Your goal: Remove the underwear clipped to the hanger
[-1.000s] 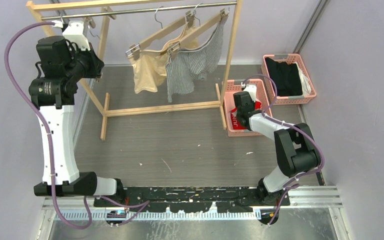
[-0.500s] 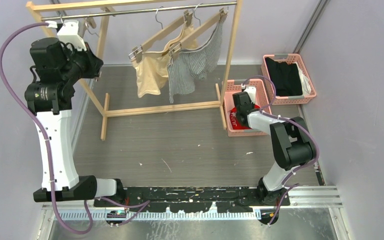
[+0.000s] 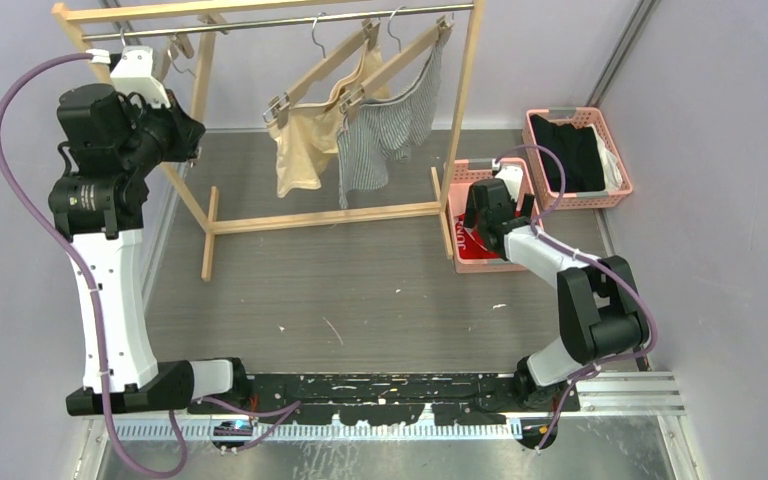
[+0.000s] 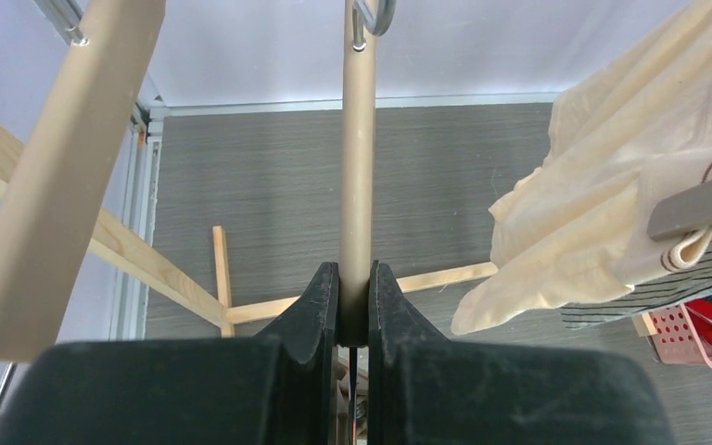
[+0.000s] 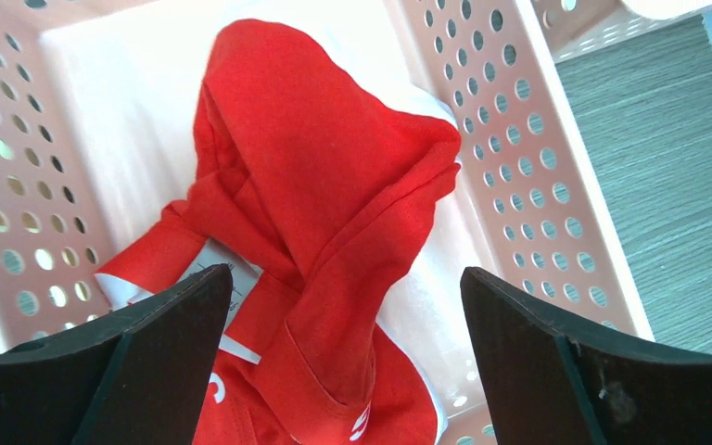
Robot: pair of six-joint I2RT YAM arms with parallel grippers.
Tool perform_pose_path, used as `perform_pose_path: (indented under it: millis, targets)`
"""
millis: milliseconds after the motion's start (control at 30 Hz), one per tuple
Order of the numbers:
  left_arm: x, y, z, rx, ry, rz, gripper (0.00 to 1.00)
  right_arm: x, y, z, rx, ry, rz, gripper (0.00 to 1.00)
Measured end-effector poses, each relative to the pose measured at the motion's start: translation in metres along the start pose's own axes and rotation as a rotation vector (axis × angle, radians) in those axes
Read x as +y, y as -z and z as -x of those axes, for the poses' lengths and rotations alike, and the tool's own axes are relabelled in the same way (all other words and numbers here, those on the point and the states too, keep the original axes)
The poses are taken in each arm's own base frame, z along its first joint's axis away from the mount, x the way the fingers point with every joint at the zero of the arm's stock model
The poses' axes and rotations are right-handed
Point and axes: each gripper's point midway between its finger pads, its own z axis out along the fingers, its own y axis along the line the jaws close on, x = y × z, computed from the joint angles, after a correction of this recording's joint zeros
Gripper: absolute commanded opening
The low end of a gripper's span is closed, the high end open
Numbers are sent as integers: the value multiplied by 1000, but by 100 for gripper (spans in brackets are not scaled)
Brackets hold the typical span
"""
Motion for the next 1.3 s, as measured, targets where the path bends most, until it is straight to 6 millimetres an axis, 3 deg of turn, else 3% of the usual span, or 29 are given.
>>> perform_pose_path:
  millis: [167, 433, 833, 967, 1100, 1300]
  targets:
    - [-3, 15, 5, -40, 5, -1, 0, -1, 7, 11, -30, -25, 10, 100]
    - [-6, 31, 22, -111, -9, -3, 0, -5, 11, 3, -12, -29, 5, 100]
    - [8, -17, 18, -42, 4, 18, 0, -15, 42, 36, -117, -96, 35, 100]
    - [16, -27, 16, -28, 11, 36, 0, -17, 46, 39, -130, -105, 40, 100]
    - [23, -30, 16, -24, 18, 56, 33, -18, 48, 37, -126, -103, 45, 100]
    - [26, -26, 19, -51, 18, 71, 47, -19, 56, 37, -139, -112, 65, 100]
